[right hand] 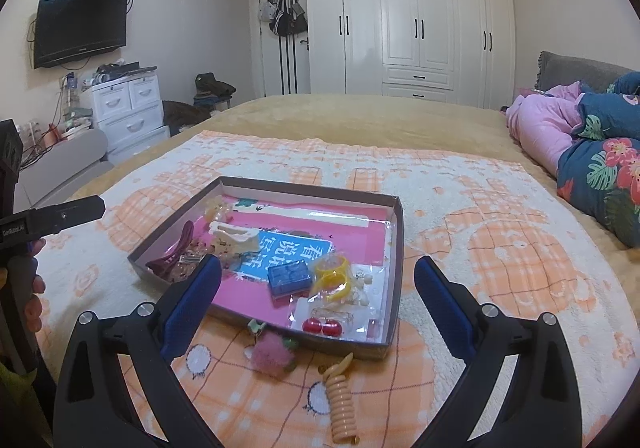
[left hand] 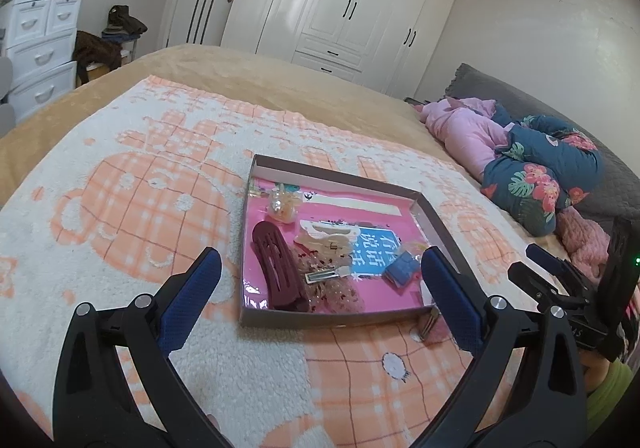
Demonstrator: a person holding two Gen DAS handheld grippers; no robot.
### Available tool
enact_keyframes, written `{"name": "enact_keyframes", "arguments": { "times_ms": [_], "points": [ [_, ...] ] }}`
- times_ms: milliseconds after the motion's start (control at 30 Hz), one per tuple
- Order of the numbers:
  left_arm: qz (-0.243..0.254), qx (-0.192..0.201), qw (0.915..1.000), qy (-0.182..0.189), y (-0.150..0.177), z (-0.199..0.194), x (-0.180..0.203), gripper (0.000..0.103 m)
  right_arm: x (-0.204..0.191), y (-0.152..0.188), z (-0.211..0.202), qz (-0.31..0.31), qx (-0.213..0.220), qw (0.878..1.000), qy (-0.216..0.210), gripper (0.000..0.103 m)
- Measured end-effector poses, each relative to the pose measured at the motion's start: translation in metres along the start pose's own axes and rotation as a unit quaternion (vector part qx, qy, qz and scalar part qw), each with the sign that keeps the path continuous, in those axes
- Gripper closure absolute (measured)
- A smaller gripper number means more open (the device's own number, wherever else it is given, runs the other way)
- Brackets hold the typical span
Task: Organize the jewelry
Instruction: 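Withdraw both open tools from the box toward the pompom and coiled tie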
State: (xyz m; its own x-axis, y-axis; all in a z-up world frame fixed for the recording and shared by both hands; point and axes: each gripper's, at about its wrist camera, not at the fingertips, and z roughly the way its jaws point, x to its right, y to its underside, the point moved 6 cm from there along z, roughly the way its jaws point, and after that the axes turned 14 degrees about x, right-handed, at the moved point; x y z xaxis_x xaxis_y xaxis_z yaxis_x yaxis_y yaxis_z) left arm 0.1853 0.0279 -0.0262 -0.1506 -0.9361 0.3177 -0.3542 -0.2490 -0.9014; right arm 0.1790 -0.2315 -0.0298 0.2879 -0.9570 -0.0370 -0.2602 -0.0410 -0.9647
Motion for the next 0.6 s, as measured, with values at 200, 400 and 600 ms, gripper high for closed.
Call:
{"name": "enact_keyframes", "arguments": {
  "times_ms": [200, 400, 600],
  "points": [
    [0.007, 0.005, 0.9999, 0.01, 0.005, -0.011, 0.01, 0.011, 0.004, 0.005, -0.018, -0.001, 0.001, 1.0, 0.004, 0.009],
    [0.011, -0.005, 0.9996, 0.026, 0.016, -0.014, 0.024, 0.011, 0.011, 0.014, -0.032, 0.002, -0.004, 1.0, 0.009, 0.009],
    [0.023, -0.022, 0.9984, 0.046, 0.031, -0.013, 0.044, 0.011, 0.015, 0.028, -0.046, 0.001, -0.014, 1.0, 0.014, 0.009]
  ]
}}
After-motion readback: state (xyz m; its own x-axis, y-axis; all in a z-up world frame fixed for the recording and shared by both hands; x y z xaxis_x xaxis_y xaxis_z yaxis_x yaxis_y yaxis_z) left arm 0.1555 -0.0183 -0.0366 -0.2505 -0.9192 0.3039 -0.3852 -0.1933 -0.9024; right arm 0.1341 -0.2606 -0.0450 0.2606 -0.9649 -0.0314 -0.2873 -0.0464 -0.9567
